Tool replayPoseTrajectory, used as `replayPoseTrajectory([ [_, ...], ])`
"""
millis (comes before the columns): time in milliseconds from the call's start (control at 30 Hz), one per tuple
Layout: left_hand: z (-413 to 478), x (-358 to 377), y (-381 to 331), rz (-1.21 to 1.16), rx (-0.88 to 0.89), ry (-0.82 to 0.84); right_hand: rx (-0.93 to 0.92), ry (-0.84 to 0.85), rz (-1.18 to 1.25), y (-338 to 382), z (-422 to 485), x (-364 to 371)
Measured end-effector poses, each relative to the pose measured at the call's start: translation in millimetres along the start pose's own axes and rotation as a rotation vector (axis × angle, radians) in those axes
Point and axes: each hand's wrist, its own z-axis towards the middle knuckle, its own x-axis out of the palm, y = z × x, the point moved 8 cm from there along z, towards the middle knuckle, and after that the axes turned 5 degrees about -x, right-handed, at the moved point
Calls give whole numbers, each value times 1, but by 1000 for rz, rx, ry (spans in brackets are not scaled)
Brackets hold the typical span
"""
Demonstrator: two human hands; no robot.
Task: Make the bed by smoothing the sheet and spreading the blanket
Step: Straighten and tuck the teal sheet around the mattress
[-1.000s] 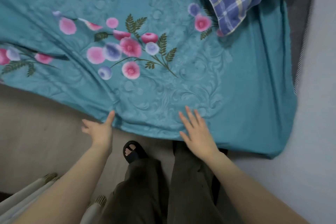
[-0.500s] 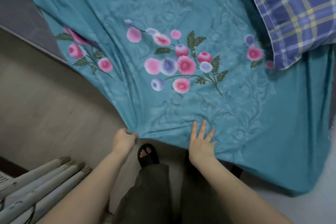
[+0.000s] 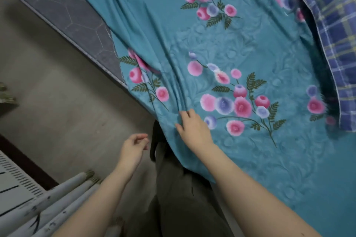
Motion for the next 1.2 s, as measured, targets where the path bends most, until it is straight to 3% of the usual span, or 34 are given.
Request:
replayPoseTrajectory([
  [100, 28, -23, -53, -42, 100, -45, -48, 20, 87, 30, 48, 3],
  [233, 82, -48, -117, -71, 157, -97, 37, 145, 96, 41, 91, 17],
  [333, 123, -55, -145, -82, 71, -82, 25, 270, 224, 52, 100, 24],
  [400, 146, -58, -157, -86, -14, -84, -72, 396, 359, 73, 96, 31],
  [500, 172, -63, -171, -64, -84, -115, -226, 566, 377, 100, 87, 40],
  [633, 179, -50, -171, -387, -257, 106, -240, 653, 338, 105, 88, 49],
  [700, 181, -59, -169, -408, -229, 122, -181, 681, 327, 101, 96, 51],
  [800, 178, -111, -160, -314, -101, -182, 22, 548, 403, 93, 117, 43],
  [933, 162, -167, -119, -146, -175, -394, 154, 195, 447, 96, 152, 12],
  [1000, 162, -187, -92, 88, -249, -359, 170, 108, 484, 110, 172, -1],
  [1067, 169, -193, -71, 254, -275, -222, 145, 47, 455, 130, 194, -12],
  [1200, 183, -197, -42, 197, -400, 101, 65, 59, 359, 188, 240, -13],
])
